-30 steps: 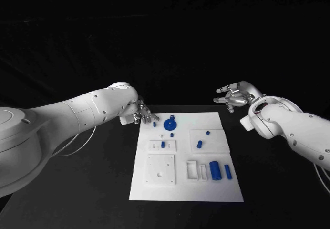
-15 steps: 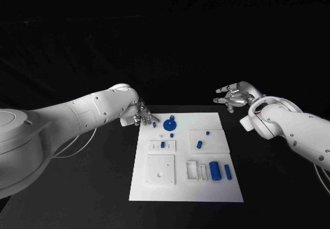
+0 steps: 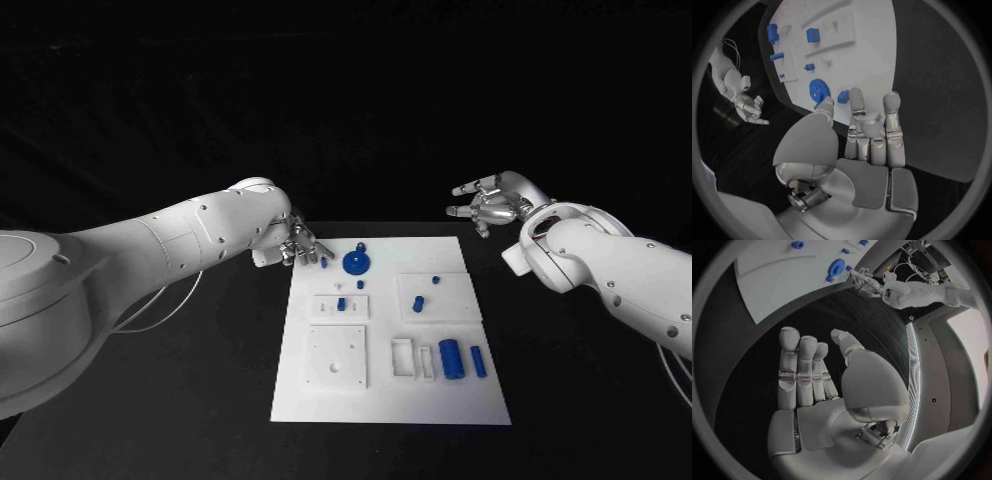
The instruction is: Assemble the parts on the task board
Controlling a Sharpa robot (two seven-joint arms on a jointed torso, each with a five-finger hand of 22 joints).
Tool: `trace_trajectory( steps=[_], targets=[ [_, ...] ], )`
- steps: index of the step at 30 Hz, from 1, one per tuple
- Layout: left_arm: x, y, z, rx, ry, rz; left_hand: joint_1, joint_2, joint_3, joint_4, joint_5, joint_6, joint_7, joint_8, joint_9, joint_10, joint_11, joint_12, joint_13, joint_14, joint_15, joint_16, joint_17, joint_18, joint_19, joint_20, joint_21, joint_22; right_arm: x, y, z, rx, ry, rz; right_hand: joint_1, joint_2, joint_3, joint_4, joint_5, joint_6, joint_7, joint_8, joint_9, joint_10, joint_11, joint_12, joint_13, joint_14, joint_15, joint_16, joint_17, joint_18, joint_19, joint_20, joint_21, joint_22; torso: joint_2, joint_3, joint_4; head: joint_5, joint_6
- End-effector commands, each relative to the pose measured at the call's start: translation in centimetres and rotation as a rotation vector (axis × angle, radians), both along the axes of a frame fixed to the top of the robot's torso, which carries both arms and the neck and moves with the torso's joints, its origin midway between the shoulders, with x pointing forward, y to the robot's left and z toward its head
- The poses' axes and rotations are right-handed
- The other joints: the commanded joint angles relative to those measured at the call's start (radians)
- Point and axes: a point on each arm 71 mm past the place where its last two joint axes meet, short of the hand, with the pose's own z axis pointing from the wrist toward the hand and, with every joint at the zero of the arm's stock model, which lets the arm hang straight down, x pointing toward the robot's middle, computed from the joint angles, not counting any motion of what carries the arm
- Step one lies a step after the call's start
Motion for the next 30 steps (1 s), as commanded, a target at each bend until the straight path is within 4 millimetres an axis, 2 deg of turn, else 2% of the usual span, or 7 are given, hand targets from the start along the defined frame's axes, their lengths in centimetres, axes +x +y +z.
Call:
trace_trajectory(
  steps=[1, 5, 13, 20, 26, 30],
  targets=[
    [-0.06, -0.32, -0.1, -0.023, 0.013, -0.018, 0.001, 0.012, -0.004, -0.011, 0.006, -0.007, 0.0, 0.002, -0.002, 0.022, 0.006, -0.005, 0.001, -0.007, 0.001, 0.001, 0.0, -0.011, 0.005, 0.001, -0.004, 0.015, -0.02, 0.15, 0.05, -0.005, -0.005, 0.007, -0.008, 0.0, 0.001, 0.004, 0.004, 0.011, 0.001, 0.0, 0.001, -0.002, -0.001, -0.001, -0.001, 0.001, 0.0, -0.005, 0.0, 0.017, 0.04, -0.001, 0.005, 0.03, 0.0, 0.0, 0.0002, -0.001, 0.0],
    [-0.09, -0.36, -0.14, -0.044, 0.02, -0.014, 0.004, 0.042, -0.025, -0.04, 0.008, -0.011, 0.0, 0.001, -0.012, 0.022, 0.006, -0.004, 0.002, -0.007, 0.002, 0.002, -0.002, -0.011, 0.005, 0.001, -0.004, 0.016, -0.01, 0.16, 0.05, -0.005, -0.005, 0.007, -0.008, 0.0, 0.003, 0.003, 0.003, 0.013, 0.001, 0.0, 0.001, -0.002, -0.001, -0.001, -0.001, 0.001, 0.0, -0.005, 0.0, 0.017, 0.04, -0.001, 0.007, 0.03, 0.001, -0.0002, 0.0003, -0.002, -0.002],
    [-0.15, -0.48, -0.22, -0.072, 0.036, -0.013, 0.032, 0.089, -0.054, -0.079, 0.01, -0.016, -0.001, 0.001, -0.028, 0.02, 0.006, -0.005, 0.001, -0.01, 0.003, 0.003, -0.004, -0.011, 0.003, 0.002, -0.006, 0.016, 0.0, 0.29, 0.04, -0.004, -0.005, 0.008, -0.009, 0.0, 0.006, 0.003, 0.003, 0.014, 0.001, 0.0, 0.001, -0.002, -0.001, -0.001, 0.0, 0.001, -0.001, -0.005, 0.0, 0.017, 0.04, -0.001, 0.008, 0.03, 0.0, 0.0005, -0.0011, 0.001, -0.008],
    [-0.11, -0.51, -0.22, -0.078, 0.039, -0.011, 0.037, 0.095, -0.063, -0.084, 0.008, -0.02, 0.001, 0.0, -0.038, 0.018, 0.007, -0.005, 0.001, -0.012, 0.003, 0.002, -0.007, -0.011, 0.002, 0.003, -0.006, 0.016, 0.02, 0.37, 0.03, -0.003, -0.005, 0.009, -0.009, 0.0, 0.009, 0.002, 0.003, 0.015, 0.001, 0.0, 0.001, -0.002, -0.001, -0.001, 0.0, 0.001, -0.001, -0.005, 0.0, 0.017, 0.04, -0.001, 0.009, 0.031, 0.001, -0.0007, -0.001, -0.002, -0.007],
    [-0.1, -0.51, -0.23, -0.078, 0.042, -0.011, 0.039, 0.096, -0.064, -0.085, 0.009, -0.021, 0.001, 0.0, -0.042, 0.018, 0.007, -0.005, 0.001, -0.012, 0.003, 0.002, -0.008, -0.011, 0.002, 0.003, -0.006, 0.016, 0.01, 0.4, 0.04, -0.003, -0.005, 0.01, -0.009, 0.0, 0.009, 0.002, 0.003, 0.015, 0.001, 0.0, 0.001, -0.002, -0.001, -0.001, 0.0, 0.001, -0.001, -0.005, 0.0, 0.017, 0.04, -0.001, 0.009, 0.031, 0.001, 0.0002, 0.0006, -0.002, -0.006],
    [-0.09, -0.47, -0.26, -0.076, 0.046, -0.011, 0.04, 0.099, -0.069, -0.086, 0.009, -0.022, 0.002, 0.001, -0.058, 0.018, 0.008, -0.005, 0.001, -0.012, 0.004, 0.002, -0.009, -0.011, 0.002, 0.003, -0.006, 0.016, -0.01, 0.46, 0.05, -0.002, -0.006, 0.011, -0.009, 0.0, 0.009, 0.002, 0.003, 0.015, 0.001, 0.0, 0.001, -0.002, -0.001, -0.001, 0.0, 0.001, -0.001, -0.005, 0.0, 0.017, 0.04, -0.001, 0.009, 0.031, 0.001, 0.0007, -0.0011, -0.001, -0.006]
  ],
)
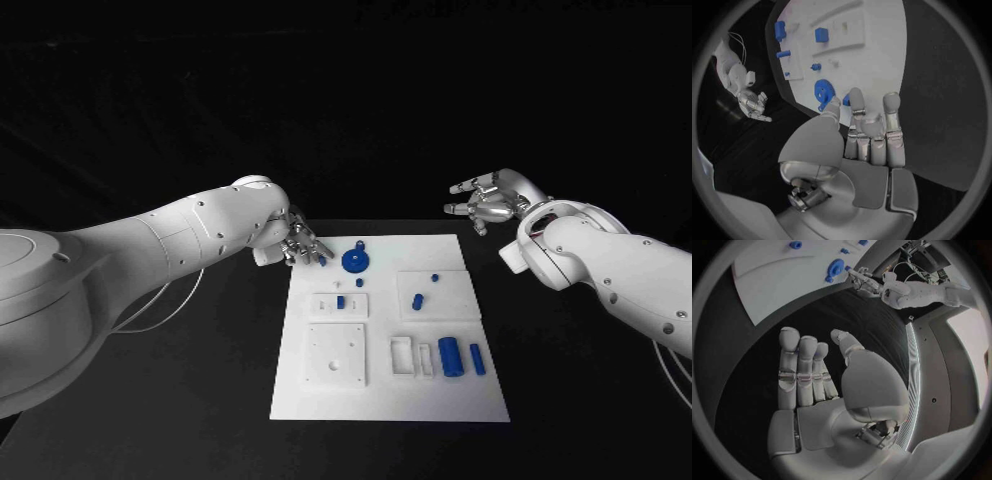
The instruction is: Assemble the parts on the task board
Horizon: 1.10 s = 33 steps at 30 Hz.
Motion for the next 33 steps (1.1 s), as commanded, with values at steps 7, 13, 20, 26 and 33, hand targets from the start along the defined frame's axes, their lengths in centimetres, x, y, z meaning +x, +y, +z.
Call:
trace_trajectory(
  steps=[7, 13, 20, 26, 33],
  targets=[
    [-0.08, -0.31, -0.21, -0.015, 0.021, -0.018, 0.004, 0.011, -0.002, -0.004, 0.006, -0.01, 0.002, 0.0, -0.01, 0.018, 0.008, -0.005, 0.001, -0.008, 0.0, 0.004, 0.001, -0.01, 0.002, 0.004, -0.003, 0.016, -0.04, 0.19, 0.08, -0.004, -0.007, 0.008, -0.009, 0.0, 0.006, 0.0, 0.003, 0.01, 0.003, 0.0, 0.001, -0.005, -0.002, 0.0, 0.0, 0.001, -0.001, -0.005, 0.0, 0.017, 0.04, -0.001, 0.003, 0.031, 0.0, 0.001, -0.0011, 0.0, 0.0],
    [-0.08, -0.34, -0.24, -0.015, 0.022, -0.02, 0.045, 0.04, 0.017, -0.034, 0.096, -0.016, -0.002, -0.001, -0.023, 0.017, 0.006, -0.005, 0.001, -0.009, -0.001, 0.005, 0.002, -0.011, 0.001, 0.003, -0.002, 0.016, -0.04, 0.18, 0.09, -0.004, -0.007, 0.008, -0.009, 0.0, 0.006, 0.0, 0.003, 0.01, 0.003, 0.0, 0.001, -0.005, -0.002, 0.0, 0.0, 0.001, -0.001, -0.005, 0.0, 0.017, 0.04, -0.001, 0.003, 0.031, 0.0, 0.0007, -0.0008, -0.002, -0.001],
    [-0.1, -0.48, -0.26, -0.019, 0.025, -0.029, 0.105, 0.072, 0.063, -0.088, 0.208, -0.029, -0.001, 0.0, -0.047, 0.017, 0.006, -0.009, -0.002, -0.009, 0.002, 0.007, 0.002, -0.012, -0.002, 0.005, -0.002, 0.016, -0.06, 0.21, 0.1, -0.004, -0.007, 0.009, -0.014, 0.0, 0.012, -0.001, 0.003, 0.014, 0.002, 0.0, 0.001, -0.005, -0.002, 0.0, 0.0, 0.001, -0.001, -0.005, 0.001, 0.017, 0.039, -0.001, 0.003, 0.03, 0.001, 0.0011, -0.0001, -0.004, 0.002],
    [-0.1, -0.61, -0.23, -0.027, 0.019, -0.031, 0.092, 0.079, 0.111, -0.133, 0.278, -0.033, 0.005, 0.001, -0.05, 0.022, 0.008, -0.011, -0.005, -0.008, 0.005, 0.011, 0.006, -0.009, -0.004, 0.008, 0.003, 0.017, -0.08, 0.26, 0.11, -0.003, -0.007, 0.011, -0.014, 0.0, 0.012, -0.001, 0.003, 0.014, 0.002, 0.0, 0.001, -0.005, -0.002, 0.0, 0.0, 0.001, -0.001, -0.005, 0.001, 0.017, 0.039, -0.001, 0.003, 0.03, 0.0, 0.0005, 0.0002, -0.001, 0.003],
    [-0.28, -0.57, -0.25, -0.092, 0.024, 0.021, 0.064, 0.086, 0.171, -0.187, 0.374, -0.013, 0.005, 0.007, -0.01, 0.035, 0.006, -0.012, -0.008, 0.005, 0.007, 0.022, 0.023, -0.005, -0.001, 0.01, 0.011, 0.017, -0.08, 0.15, 0.11, -0.004, -0.006, 0.009, -0.016, 0.001, 0.014, -0.001, 0.004, 0.017, 0.002, 0.0, 0.001, -0.004, -0.002, 0.001, 0.001, 0.002, -0.001, -0.005, 0.001, 0.016, 0.04, -0.001, 0.004, 0.03, -0.001, 0.0014, 0.0023, -0.001, 0.001]
  ],
)
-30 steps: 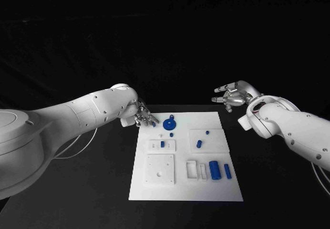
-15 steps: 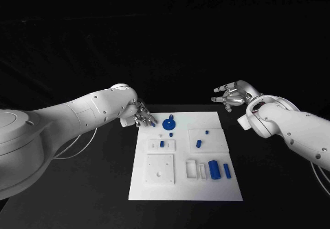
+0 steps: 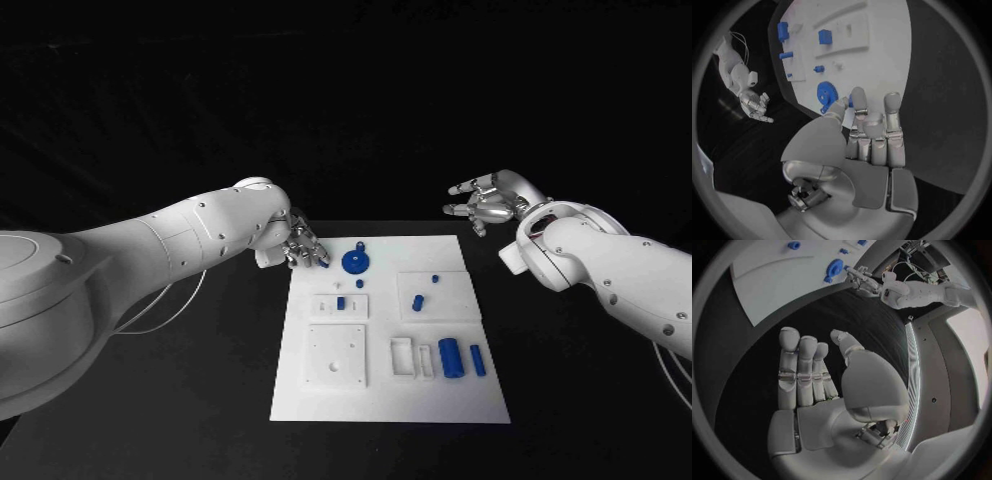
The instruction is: Assemble the parts on the task board
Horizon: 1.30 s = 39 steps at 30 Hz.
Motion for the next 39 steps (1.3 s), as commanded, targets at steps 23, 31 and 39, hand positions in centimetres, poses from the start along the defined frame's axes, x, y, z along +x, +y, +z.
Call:
trace_trajectory(
  steps=[23, 31, 39],
  targets=[
    [-6.5, 0.1, 1.1, -0.171, -0.081, 0.114, -0.117, -0.047, 0.169, -0.183, 0.279, 0.095, -0.024, 0.01, 0.102, 0.05, -0.011, 0.057, -0.007, 0.064, -0.003, 0.024, 0.09, 0.005, 0.028, 0.004, 0.024, 0.016, 0.1, -0.6, -0.1, -0.005, 0.003, -0.008, -0.01, 0.0, 0.007, 0.002, 0.004, 0.015, 0.005, 0.0, 0.002, -0.006, 0.0, 0.0, 0.001, 0.002, -0.001, -0.005, 0.001, 0.017, 0.04, -0.001, 0.003, 0.03, -0.026, 0.0046, 0.0262, -0.002, -0.012],
    [-8.4, 0.0, 0.4, -0.095, -0.131, 0.063, -0.119, -0.049, 0.169, -0.186, 0.286, 0.1, -0.026, 0.01, 0.104, 0.051, -0.012, 0.064, -0.009, 0.066, -0.003, 0.025, 0.096, 0.008, 0.031, 0.006, 0.025, 0.016, 0.1, -0.6, -0.4, -0.005, 0.009, -0.005, -0.01, 0.0, 0.007, 0.002, 0.004, 0.015, 0.005, 0.0, 0.002, -0.006, 0.0, 0.0, 0.001, 0.002, -0.001, -0.005, 0.001, 0.017, 0.04, -0.001, 0.003, 0.03, -0.032, 0.0044, 0.03, -0.005, -0.018],
    [-9.5, -0.6, -0.5, -0.051, -0.15, 0.02, -0.122, -0.05, 0.169, -0.187, 0.294, 0.104, -0.027, 0.01, 0.106, 0.051, -0.013, 0.068, -0.01, 0.067, -0.003, 0.028, 0.102, 0.009, 0.032, 0.007, 0.026, 0.016, 0.0, -0.6, -0.8, -0.005, 0.015, -0.004, -0.01, 0.0, 0.007, 0.002, 0.004, 0.015, 0.005, 0.0, 0.002, -0.006, 0.0, 0.0, 0.001, 0.002, -0.001, -0.005, 0.001, 0.017, 0.04, -0.001, 0.003, 0.03, -0.03, 0.003, 0.0301, -0.004, -0.022]
  ],
)
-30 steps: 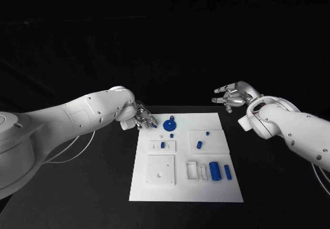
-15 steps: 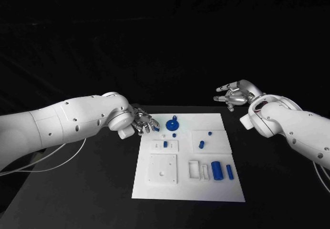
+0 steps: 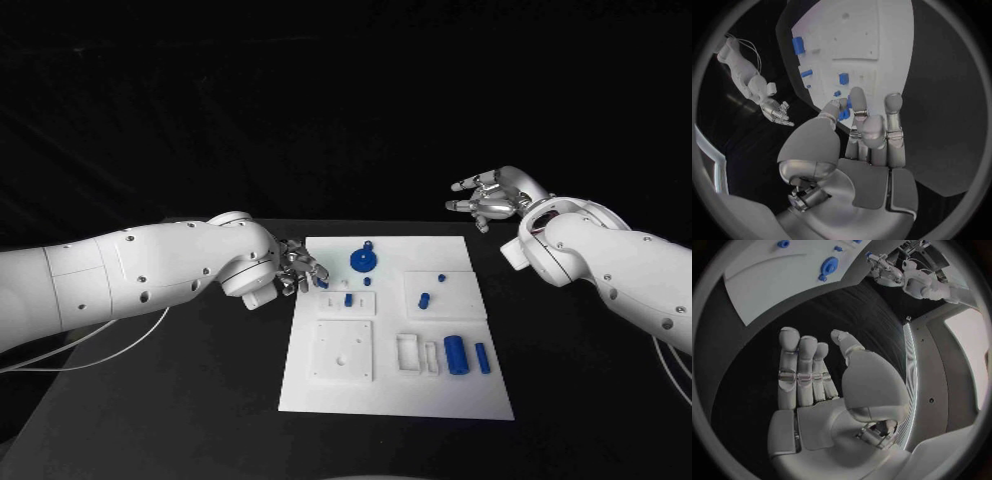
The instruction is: Assemble the parts on the task board
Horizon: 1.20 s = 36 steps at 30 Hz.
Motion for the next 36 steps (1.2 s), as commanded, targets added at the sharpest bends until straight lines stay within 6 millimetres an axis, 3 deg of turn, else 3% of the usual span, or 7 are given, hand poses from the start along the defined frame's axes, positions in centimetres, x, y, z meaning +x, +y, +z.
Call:
trace_trajectory(
  steps=[1, 15, 20, 36],
  targets=[
    [-0.1, -0.2, 0.0, 0.04, -0.057, -0.004, 0.003, 0.01, 0.088, -0.095, 0.006, 0.069, -0.058, 0.001, 0.002, 0.045, -0.011, 0.007, -0.002, 0.006, 0.002, 0.006, 0.002, 0.01, 0.011, 0.001, 0.003, 0.016, -0.1, 0.1, -0.1, -0.001, 0.002, 0.012, -0.009, 0.001, 0.005, -0.001, 0.004, 0.013, 0.007, 0.0, 0.002, -0.006, 0.0, 0.0, 0.001, 0.002, -0.001, -0.005, 0.001, 0.017, 0.04, -0.001, 0.003, 0.03, 0.002, -0.0013, -0.0009, 0.001, 0.0],
    [-0.7, -1.4, -1.4, 0.043, -0.04, -0.027, -0.003, 0.01, 0.09, -0.099, 0.012, 0.07, -0.059, 0.002, 0.009, 0.045, -0.011, 0.009, -0.004, 0.006, 0.001, 0.007, 0.003, 0.011, 0.011, 0.001, 0.005, 0.016, -0.2, 0.2, -0.2, 0.0, 0.004, 0.014, -0.009, 0.003, 0.006, -0.001, 0.004, 0.013, 0.008, 0.0, 0.002, -0.006, 0.0, 0.001, 0.001, 0.002, -0.001, -0.005, 0.001, 0.016, 0.04, -0.002, 0.005, 0.03, 0.002, 0.0001, -0.0013, 0.001, -0.005],
    [-0.9, -1.7, -1.9, 0.048, -0.029, -0.037, -0.014, 0.009, 0.097, -0.107, 0.037, 0.065, -0.061, 0.009, 0.054, 0.045, -0.011, 0.009, -0.007, 0.006, -0.001, 0.004, 0.001, 0.01, 0.01, -0.002, 0.006, 0.016, -0.2, 0.2, -0.3, 0.0, 0.004, 0.015, -0.009, 0.003, 0.006, -0.001, 0.004, 0.013, 0.008, 0.0, 0.002, -0.006, 0.0, 0.001, 0.001, 0.002, -0.001, -0.005, 0.001, 0.016, 0.04, -0.002, 0.005, 0.03, 0.002, 0.0007, -0.0014, 0.0, -0.006],
    [-0.9, -1.8, -2.6, 0.089, -0.002, -0.067, -0.015, 0.01, 0.099, -0.107, 0.037, 0.065, -0.06, 0.006, 0.061, 0.045, -0.011, 0.009, -0.007, 0.005, 0.0, 0.003, -0.001, 0.01, 0.01, -0.002, 0.007, 0.016, -0.2, 0.2, -0.2, 0.001, 0.001, 0.014, -0.011, 0.004, 0.008, -0.002, 0.006, 0.016, 0.007, 0.0, 0.002, -0.005, 0.0, 0.001, 0.001, 0.005, -0.002, -0.005, 0.001, 0.016, 0.041, -0.002, 0.008, 0.029, 0.002, 0.0002, 0.0001, -0.003, -0.011]
  ],
)
